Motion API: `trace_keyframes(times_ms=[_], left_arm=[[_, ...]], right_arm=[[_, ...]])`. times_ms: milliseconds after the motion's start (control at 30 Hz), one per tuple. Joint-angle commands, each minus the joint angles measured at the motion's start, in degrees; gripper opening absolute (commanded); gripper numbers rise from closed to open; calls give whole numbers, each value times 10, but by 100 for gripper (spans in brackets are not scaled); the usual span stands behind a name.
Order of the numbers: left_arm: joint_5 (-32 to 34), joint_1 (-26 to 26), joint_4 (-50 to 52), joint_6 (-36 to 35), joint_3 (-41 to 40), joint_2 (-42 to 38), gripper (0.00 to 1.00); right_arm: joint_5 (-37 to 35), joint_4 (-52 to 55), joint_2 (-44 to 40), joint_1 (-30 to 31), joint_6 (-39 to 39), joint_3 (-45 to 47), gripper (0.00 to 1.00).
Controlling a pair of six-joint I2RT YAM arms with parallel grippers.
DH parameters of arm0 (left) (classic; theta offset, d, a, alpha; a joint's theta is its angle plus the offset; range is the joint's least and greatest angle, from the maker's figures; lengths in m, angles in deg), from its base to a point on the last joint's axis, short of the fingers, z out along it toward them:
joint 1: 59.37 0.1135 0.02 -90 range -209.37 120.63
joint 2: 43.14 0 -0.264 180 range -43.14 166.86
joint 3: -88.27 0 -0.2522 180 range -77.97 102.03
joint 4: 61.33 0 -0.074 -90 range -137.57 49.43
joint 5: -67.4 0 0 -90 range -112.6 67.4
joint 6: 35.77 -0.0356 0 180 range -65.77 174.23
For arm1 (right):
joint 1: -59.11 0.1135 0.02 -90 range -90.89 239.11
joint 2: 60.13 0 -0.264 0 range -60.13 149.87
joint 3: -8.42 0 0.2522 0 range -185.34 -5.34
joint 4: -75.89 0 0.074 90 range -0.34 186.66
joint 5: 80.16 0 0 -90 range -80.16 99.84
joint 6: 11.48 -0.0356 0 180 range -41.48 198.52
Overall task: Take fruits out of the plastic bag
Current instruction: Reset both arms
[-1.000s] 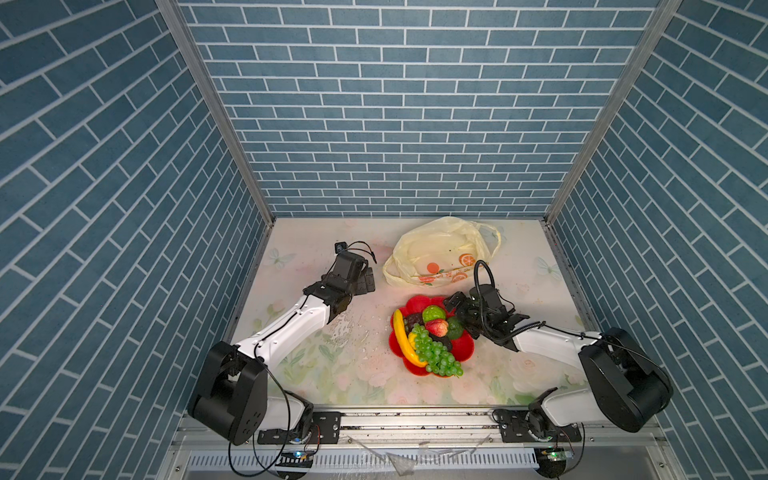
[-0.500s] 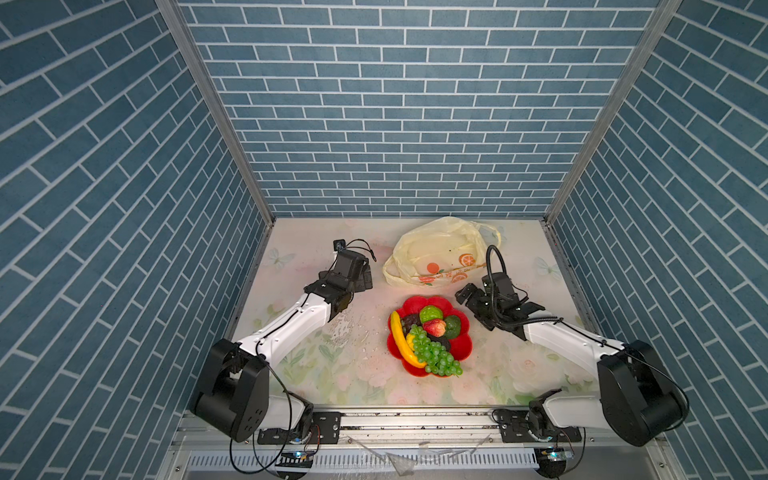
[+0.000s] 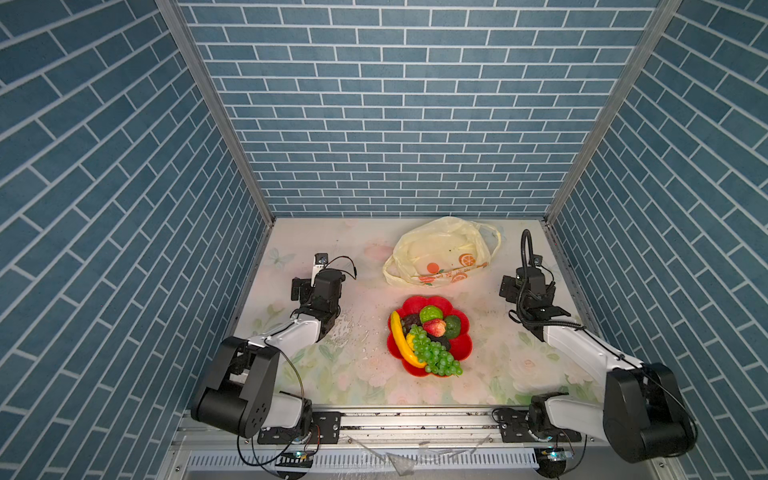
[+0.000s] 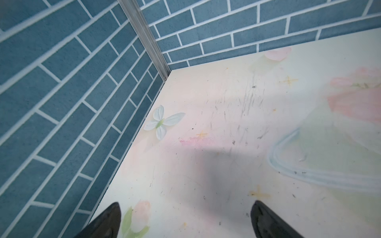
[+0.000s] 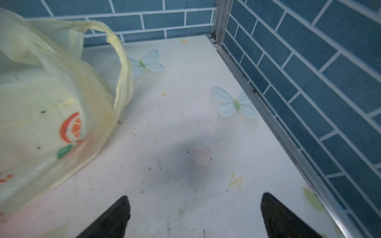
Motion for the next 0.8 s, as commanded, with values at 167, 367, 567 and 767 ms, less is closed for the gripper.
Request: trace_keyframes(times_ms=[167, 367, 567, 767], left_arm=[[-34, -19, -81, -52, -40, -47, 99], [-77, -20, -302, -127, -139, 5, 100], [-144, 43, -320, -86, -134, 42, 99], [-221, 116, -292, -18, -111, 75, 99]], right_arm=[[82, -295, 74, -51, 136, 75, 99], [220, -362, 98, -112, 110, 107, 99], [254, -433, 136, -126, 105, 125, 99], [176, -410, 132, -130, 75, 118, 99]])
